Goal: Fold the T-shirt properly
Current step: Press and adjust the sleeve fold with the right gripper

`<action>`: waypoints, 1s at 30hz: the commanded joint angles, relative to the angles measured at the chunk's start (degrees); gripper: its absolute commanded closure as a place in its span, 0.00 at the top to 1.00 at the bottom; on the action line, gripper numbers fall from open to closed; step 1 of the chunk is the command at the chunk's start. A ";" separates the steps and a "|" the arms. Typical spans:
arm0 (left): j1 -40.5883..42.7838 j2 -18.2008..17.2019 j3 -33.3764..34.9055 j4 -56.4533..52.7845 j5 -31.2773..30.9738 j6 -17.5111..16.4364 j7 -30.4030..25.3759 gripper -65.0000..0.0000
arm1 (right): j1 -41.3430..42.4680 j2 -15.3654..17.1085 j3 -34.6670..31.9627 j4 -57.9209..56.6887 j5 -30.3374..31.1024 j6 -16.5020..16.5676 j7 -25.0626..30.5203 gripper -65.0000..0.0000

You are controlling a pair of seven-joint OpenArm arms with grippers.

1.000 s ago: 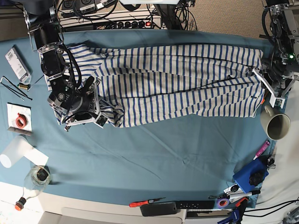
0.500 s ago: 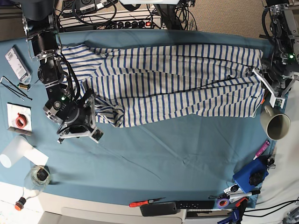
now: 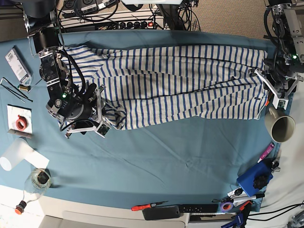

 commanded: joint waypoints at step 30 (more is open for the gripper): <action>-0.31 -0.92 -0.39 1.09 0.00 -0.02 -1.01 0.00 | 1.27 0.55 0.48 -5.97 1.40 -0.13 3.21 0.23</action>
